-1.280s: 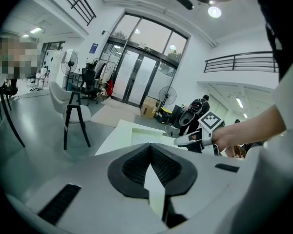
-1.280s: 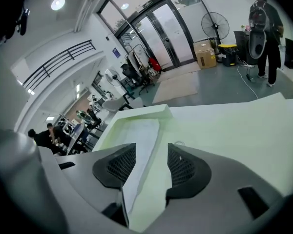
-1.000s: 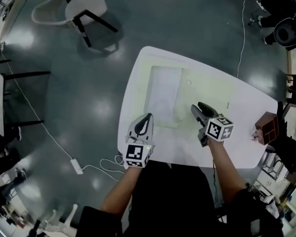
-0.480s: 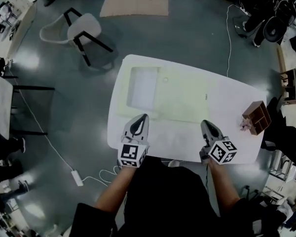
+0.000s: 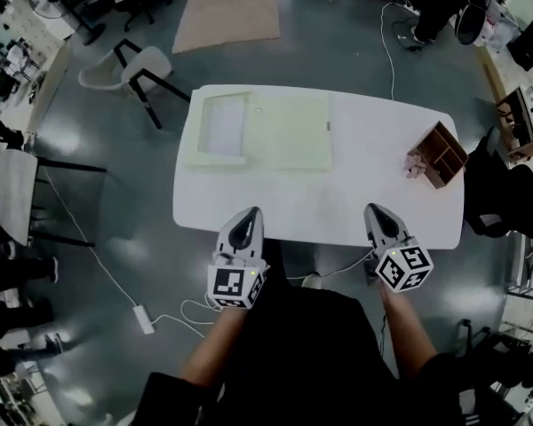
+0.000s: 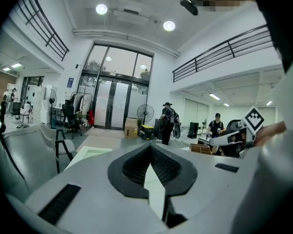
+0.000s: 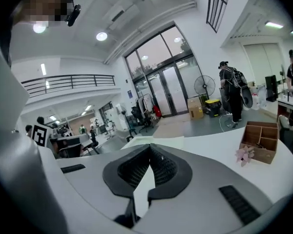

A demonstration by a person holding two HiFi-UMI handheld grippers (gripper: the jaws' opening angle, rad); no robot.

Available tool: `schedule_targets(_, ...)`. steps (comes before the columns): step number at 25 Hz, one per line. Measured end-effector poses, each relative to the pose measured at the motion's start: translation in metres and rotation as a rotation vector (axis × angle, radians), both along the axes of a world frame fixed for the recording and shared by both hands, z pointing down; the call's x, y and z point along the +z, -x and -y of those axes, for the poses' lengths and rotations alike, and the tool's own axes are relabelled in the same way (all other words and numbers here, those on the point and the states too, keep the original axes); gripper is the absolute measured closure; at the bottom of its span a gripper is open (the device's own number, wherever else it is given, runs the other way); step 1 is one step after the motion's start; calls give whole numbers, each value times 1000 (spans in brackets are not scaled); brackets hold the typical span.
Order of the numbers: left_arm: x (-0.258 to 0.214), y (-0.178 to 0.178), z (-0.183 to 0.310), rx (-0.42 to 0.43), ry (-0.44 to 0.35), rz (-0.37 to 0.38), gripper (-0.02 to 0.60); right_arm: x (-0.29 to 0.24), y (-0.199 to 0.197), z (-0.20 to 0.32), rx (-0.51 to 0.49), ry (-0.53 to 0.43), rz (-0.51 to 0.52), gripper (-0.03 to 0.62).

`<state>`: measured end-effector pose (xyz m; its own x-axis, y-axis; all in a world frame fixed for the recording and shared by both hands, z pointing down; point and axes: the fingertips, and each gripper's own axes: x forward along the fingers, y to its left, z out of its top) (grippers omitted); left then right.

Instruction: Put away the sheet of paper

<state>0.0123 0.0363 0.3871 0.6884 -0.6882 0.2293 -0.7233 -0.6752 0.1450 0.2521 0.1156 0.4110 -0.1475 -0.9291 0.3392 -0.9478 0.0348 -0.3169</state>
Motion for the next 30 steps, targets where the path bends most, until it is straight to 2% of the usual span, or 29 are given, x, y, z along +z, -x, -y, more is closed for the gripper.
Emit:
schedule_targets(5,-10,7,-77,-1,-24,31,578,-5,9,-61,-33,-17,-22,594)
schedule_targets(11,-17,37,-121,-63,-34,11,578,-11,28,-98,-58,-43,-41,594)
schedule_targets(17,-24,74,-130,-111,-93,42,578,-20,47,-93,-87,-54,-55,594)
schedule_targets(21,-30,96,-129,-160,-112,28,578,-26,62,-85,-133,-64,-82,594)
schedule_targets(30,-28,95,-136,-183,-104,43,578,-10,70,-96,-159,-34,-89,595)
